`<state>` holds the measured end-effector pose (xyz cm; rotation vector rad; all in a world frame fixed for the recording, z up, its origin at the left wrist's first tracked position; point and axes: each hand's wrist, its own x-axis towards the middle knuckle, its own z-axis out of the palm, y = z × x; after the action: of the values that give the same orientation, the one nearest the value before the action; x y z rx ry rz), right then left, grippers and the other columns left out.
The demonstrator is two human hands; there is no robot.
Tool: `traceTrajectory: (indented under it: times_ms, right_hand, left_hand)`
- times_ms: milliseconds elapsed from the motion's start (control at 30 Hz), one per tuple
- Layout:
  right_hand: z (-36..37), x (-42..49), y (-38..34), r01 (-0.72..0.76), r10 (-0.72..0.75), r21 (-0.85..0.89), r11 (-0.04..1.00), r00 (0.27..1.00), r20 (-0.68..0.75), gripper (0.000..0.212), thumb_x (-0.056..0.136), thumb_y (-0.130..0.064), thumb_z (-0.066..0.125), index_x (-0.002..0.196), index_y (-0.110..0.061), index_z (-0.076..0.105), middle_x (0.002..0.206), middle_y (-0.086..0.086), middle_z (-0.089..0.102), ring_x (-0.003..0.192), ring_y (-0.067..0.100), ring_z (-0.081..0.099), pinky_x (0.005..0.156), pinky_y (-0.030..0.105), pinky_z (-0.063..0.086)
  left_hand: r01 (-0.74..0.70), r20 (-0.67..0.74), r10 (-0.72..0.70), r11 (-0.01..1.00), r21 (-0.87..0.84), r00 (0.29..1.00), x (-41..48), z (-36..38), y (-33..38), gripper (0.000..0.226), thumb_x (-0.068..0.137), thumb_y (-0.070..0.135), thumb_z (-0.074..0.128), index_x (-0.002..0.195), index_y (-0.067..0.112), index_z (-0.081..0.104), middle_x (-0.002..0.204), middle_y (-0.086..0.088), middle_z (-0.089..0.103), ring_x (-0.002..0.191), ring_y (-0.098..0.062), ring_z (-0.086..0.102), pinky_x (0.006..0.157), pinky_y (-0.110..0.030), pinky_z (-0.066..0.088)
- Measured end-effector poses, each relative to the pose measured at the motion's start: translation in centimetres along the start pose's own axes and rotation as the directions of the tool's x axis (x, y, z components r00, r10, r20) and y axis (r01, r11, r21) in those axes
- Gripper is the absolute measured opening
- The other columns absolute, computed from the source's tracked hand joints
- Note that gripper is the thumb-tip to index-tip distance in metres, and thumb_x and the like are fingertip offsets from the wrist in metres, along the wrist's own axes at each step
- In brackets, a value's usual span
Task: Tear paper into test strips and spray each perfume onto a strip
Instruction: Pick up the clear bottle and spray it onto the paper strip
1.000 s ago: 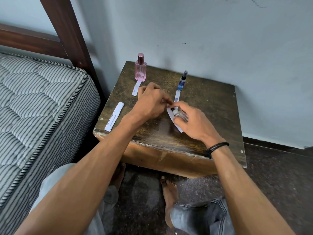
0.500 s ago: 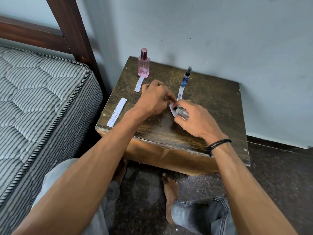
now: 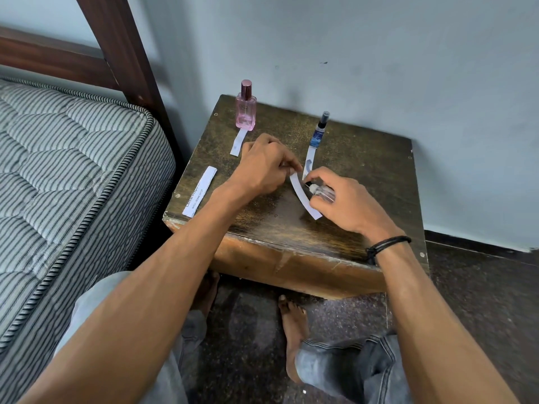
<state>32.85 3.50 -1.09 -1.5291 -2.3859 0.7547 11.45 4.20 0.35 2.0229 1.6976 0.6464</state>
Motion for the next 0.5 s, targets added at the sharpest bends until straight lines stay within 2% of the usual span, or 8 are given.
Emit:
traceTrajectory:
  times_ms: [167,300,433,500]
  right_hand:
    - [-0.4,-0.5,0.6,-0.01,0.009,0.051,0.999,1.0,0.017,0.035,0.089,-0.033,0.061,0.117,-0.051,0.051,0.085,-0.009,0.063,0.069,0.017,0.061,0.068,0.035,0.05]
    - [0.0,-0.6,0.0,0.001,-0.002,0.038,0.999,1.0,0.022,0.038,0.081,-0.044,0.055,0.119,-0.05,0.051,0.08,-0.011,0.059,0.064,0.013,0.057,0.063,0.034,0.046]
    - [0.4,-0.4,-0.5,0.031,-0.031,0.0,1.0,0.999,0.009,0.036,0.083,-0.046,0.056,0.119,-0.048,0.051,0.083,-0.01,0.065,0.067,0.014,0.061,0.064,0.037,0.051]
    - [0.5,-0.3,-0.5,0.038,-0.037,-0.02,0.999,0.999,0.009,0.035,0.087,-0.045,0.059,0.12,-0.047,0.051,0.088,-0.005,0.067,0.07,0.02,0.064,0.066,0.039,0.053]
  left_hand:
    - [0.003,-0.013,-0.003,1.0,-0.002,1.0,0.0,-0.1,0.0,0.017,0.092,0.026,0.068,0.103,0.035,0.077,0.107,0.016,0.067,0.125,-0.016,0.04,0.102,-0.04,0.025]
    - [0.005,-0.013,-0.005,1.0,-0.007,1.0,0.1,-0.1,0.0,0.016,0.092,0.027,0.068,0.103,0.035,0.076,0.109,0.016,0.068,0.125,-0.016,0.039,0.103,-0.042,0.026]
    - [0.001,-0.009,-0.001,1.0,-0.012,1.0,0.1,0.0,0.0,0.017,0.092,0.027,0.068,0.103,0.036,0.076,0.111,0.015,0.069,0.125,-0.016,0.04,0.103,-0.043,0.027]
    - [0.002,-0.012,-0.002,1.0,-0.012,1.0,0.1,0.0,0.0,0.016,0.092,0.027,0.069,0.103,0.036,0.076,0.113,0.014,0.069,0.125,-0.016,0.04,0.104,-0.045,0.029]
